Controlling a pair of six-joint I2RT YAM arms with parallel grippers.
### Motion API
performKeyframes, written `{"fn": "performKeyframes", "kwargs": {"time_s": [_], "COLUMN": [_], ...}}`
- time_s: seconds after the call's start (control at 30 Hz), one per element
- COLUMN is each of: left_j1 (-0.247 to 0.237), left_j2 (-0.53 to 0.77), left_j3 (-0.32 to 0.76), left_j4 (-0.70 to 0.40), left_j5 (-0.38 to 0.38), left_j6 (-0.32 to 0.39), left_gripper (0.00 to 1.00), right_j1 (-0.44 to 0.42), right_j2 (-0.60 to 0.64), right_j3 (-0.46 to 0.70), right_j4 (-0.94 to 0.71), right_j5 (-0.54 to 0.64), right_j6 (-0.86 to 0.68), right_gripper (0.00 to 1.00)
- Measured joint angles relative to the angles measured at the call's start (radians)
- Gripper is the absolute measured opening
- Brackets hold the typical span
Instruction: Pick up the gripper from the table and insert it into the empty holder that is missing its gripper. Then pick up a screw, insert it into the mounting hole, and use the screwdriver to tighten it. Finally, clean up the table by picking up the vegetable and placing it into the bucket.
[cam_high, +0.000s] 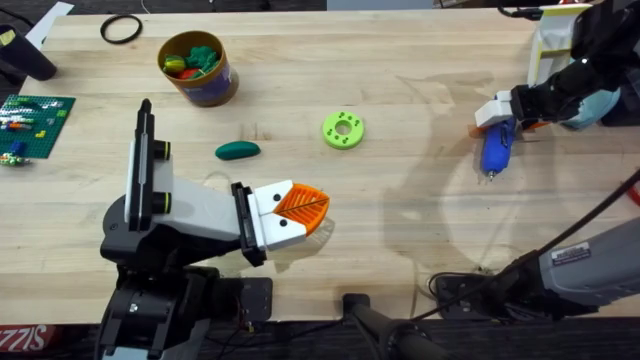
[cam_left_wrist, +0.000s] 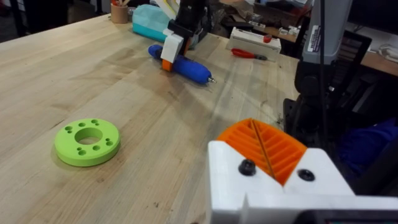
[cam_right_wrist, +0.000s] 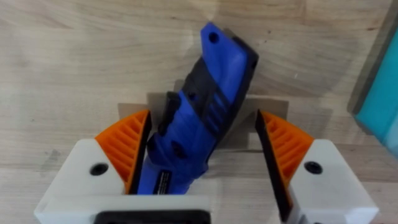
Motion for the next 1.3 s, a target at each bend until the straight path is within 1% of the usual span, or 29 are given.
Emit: {"fn": "performKeyframes", "kwargs": {"time_s": [0.1, 0.2, 0.33, 0.47, 0.6, 0.77, 1.3], "left_j1": [0.000, 0.000, 0.000, 0.000, 0.000, 0.000, 0.000], "left_j2": [0.000, 0.000, 0.000, 0.000, 0.000, 0.000, 0.000], "left_j3": [0.000, 0.000, 0.000, 0.000, 0.000, 0.000, 0.000], "left_j4": [0.002, 0.002, 0.002, 0.002, 0.002, 0.002, 0.002], "left_j5": [0.000, 0.000, -0.002, -0.002, -0.002, -0.002, -0.003], "left_j6": [0.000, -0.001, -0.001, -0.001, -0.001, -0.001, -0.001], "left_gripper": [0.012, 0.012, 0.012, 0.012, 0.012, 0.012, 0.012], "right_j1": [0.000, -0.001, -0.008, -0.006, -0.007, -0.006, 0.000], "right_j2": [0.001, 0.000, -0.003, -0.002, -0.002, -0.002, -0.002], "right_j3": [0.000, 0.000, 0.000, 0.000, 0.000, 0.000, 0.003], "right_j4": [-0.003, 0.008, 0.021, 0.059, 0.062, 0.058, 0.033], "right_j5": [0.002, -0.021, -0.068, -0.121, -0.132, -0.133, -0.127], "right_j6": [0.002, 0.029, 0.097, 0.201, 0.278, 0.340, 0.376], "right_gripper": [0.998, 0.998, 0.998, 0.998, 0.998, 0.998, 0.998]}}
